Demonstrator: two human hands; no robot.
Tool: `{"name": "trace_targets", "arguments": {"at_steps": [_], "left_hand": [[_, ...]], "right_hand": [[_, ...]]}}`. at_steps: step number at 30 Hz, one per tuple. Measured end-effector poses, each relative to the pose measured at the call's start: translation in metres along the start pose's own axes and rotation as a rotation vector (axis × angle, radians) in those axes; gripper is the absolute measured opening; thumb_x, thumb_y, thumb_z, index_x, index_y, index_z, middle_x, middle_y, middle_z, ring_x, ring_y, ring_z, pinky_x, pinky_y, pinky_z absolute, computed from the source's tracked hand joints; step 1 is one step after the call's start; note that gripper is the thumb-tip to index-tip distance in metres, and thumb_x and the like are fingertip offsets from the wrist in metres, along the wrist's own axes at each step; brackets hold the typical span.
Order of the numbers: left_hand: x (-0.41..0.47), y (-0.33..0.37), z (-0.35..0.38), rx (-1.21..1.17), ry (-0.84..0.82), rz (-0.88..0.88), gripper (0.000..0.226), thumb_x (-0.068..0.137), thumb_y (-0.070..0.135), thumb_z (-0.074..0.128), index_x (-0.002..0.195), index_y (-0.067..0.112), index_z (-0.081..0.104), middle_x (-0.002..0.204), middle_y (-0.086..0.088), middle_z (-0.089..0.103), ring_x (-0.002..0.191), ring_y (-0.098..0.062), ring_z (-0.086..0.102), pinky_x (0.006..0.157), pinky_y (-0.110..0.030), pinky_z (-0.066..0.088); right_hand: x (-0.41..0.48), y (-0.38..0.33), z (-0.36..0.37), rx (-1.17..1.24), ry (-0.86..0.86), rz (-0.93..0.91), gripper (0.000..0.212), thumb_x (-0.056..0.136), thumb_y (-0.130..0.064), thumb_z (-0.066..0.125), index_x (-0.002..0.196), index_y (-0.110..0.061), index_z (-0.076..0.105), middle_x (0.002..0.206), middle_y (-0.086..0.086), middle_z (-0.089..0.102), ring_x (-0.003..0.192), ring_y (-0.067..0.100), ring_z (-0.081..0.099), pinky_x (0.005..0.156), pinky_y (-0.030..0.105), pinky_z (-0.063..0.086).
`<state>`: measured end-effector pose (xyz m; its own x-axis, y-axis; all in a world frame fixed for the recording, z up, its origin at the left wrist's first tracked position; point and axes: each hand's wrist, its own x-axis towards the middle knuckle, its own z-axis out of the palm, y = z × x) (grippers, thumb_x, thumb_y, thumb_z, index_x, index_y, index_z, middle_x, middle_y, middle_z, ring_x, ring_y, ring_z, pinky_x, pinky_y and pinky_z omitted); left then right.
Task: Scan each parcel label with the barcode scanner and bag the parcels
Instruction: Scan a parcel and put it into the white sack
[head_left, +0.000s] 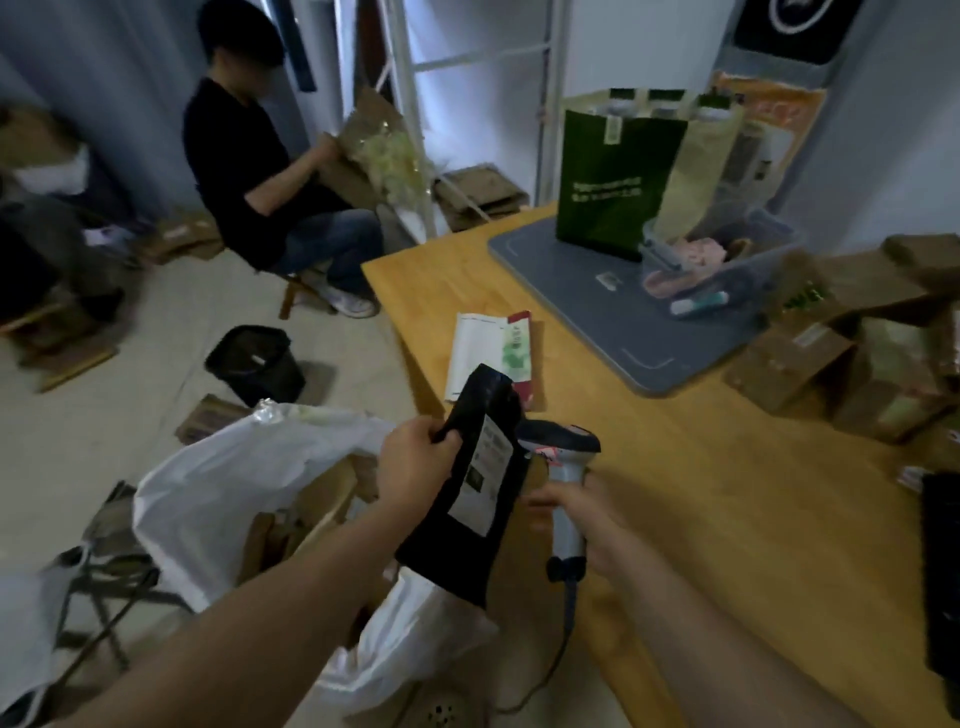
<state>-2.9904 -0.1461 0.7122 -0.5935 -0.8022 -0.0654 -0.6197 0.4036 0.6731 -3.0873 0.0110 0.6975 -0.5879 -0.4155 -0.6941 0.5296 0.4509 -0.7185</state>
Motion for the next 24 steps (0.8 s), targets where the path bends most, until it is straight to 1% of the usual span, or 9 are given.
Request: {"name": "trace_targets", "arguments": {"at_steps": [3, 5, 8, 11, 14, 16, 18, 21, 24], "left_hand": [[0.007, -0.038, -0.04, 0.05, 0.079, -0.044, 0.02, 0.09, 0.025, 0.058, 0.079, 0.01, 0.065, 0.067, -0.004, 0.065, 0.061, -0.019, 0.063, 0.053, -0.029, 0.047], [0.013, -0.067, -0.064, 0.082, 0.115, -0.076, 0.018, 0.091, 0.025, 0.057, 0.08, 0.014, 0.065, 0.067, -0.001, 0.063, 0.063, -0.016, 0.062, 0.054, -0.024, 0.041], [0.028, -0.111, -0.095, 0.101, 0.145, -0.155, 0.021, 0.094, 0.023, 0.055, 0.084, 0.008, 0.065, 0.076, -0.007, 0.066, 0.074, -0.026, 0.065, 0.066, -0.032, 0.047], [0.043, -0.147, -0.111, 0.22, 0.111, -0.232, 0.02, 0.094, 0.019, 0.052, 0.088, 0.004, 0.065, 0.085, -0.014, 0.066, 0.085, -0.033, 0.063, 0.071, -0.035, 0.045], [0.047, -0.153, -0.095, 0.304, -0.035, -0.243, 0.015, 0.09, 0.022, 0.056, 0.082, 0.012, 0.063, 0.087, -0.01, 0.068, 0.088, -0.031, 0.065, 0.073, -0.034, 0.051], [0.049, -0.143, -0.072, 0.304, -0.137, -0.198, 0.014, 0.091, 0.025, 0.055, 0.084, 0.016, 0.063, 0.094, -0.007, 0.069, 0.092, -0.029, 0.065, 0.074, -0.032, 0.051], [0.057, -0.122, -0.046, 0.286, -0.205, -0.124, 0.02, 0.093, 0.023, 0.053, 0.102, 0.011, 0.067, 0.105, -0.01, 0.068, 0.099, -0.029, 0.063, 0.08, -0.032, 0.049], [0.065, -0.076, -0.006, 0.285, -0.307, 0.081, 0.029, 0.096, 0.024, 0.05, 0.116, 0.008, 0.063, 0.118, -0.01, 0.064, 0.108, -0.025, 0.059, 0.087, -0.03, 0.045], [0.066, -0.021, 0.036, 0.264, -0.377, 0.234, 0.032, 0.096, 0.027, 0.052, 0.124, 0.016, 0.061, 0.126, -0.003, 0.061, 0.113, -0.021, 0.058, 0.093, -0.031, 0.047]], "right_hand": [[-0.004, -0.011, 0.044, -0.085, -0.069, -0.002, 0.007, 0.085, 0.004, 0.065, 0.09, 0.005, 0.06, 0.082, 0.021, 0.063, 0.059, 0.023, 0.059, 0.057, 0.033, 0.053], [-0.005, -0.014, 0.066, -0.106, -0.068, -0.033, 0.007, 0.082, 0.008, 0.063, 0.088, 0.007, 0.059, 0.075, 0.023, 0.062, 0.052, 0.023, 0.06, 0.051, 0.032, 0.053], [-0.003, -0.016, 0.092, -0.113, -0.083, -0.04, 0.005, 0.083, 0.009, 0.059, 0.08, 0.005, 0.059, 0.064, 0.019, 0.06, 0.039, 0.016, 0.058, 0.041, 0.023, 0.048], [0.0, -0.017, 0.108, -0.11, -0.077, -0.049, 0.007, 0.082, 0.007, 0.061, 0.077, 0.004, 0.059, 0.063, 0.017, 0.06, 0.045, 0.018, 0.059, 0.042, 0.024, 0.05], [0.007, -0.023, 0.113, -0.071, -0.053, 0.003, 0.016, 0.086, 0.004, 0.06, 0.071, 0.002, 0.057, 0.062, 0.015, 0.058, 0.051, 0.021, 0.058, 0.045, 0.026, 0.051], [0.009, -0.028, 0.11, -0.023, -0.059, 0.101, 0.026, 0.09, 0.004, 0.055, 0.065, 0.0, 0.054, 0.059, 0.013, 0.054, 0.053, 0.021, 0.054, 0.051, 0.028, 0.05], [0.012, -0.029, 0.097, 0.095, -0.022, 0.119, 0.026, 0.09, 0.001, 0.056, 0.065, -0.001, 0.055, 0.055, 0.012, 0.056, 0.048, 0.02, 0.056, 0.05, 0.029, 0.051], [0.011, -0.023, 0.063, 0.276, 0.118, 0.093, 0.021, 0.089, -0.005, 0.061, 0.07, 0.002, 0.058, 0.057, 0.013, 0.061, 0.049, 0.023, 0.059, 0.051, 0.032, 0.053], [0.002, -0.016, 0.019, 0.399, 0.252, 0.081, 0.022, 0.089, -0.005, 0.063, 0.069, 0.003, 0.06, 0.061, 0.016, 0.061, 0.054, 0.027, 0.058, 0.058, 0.036, 0.051]]}}
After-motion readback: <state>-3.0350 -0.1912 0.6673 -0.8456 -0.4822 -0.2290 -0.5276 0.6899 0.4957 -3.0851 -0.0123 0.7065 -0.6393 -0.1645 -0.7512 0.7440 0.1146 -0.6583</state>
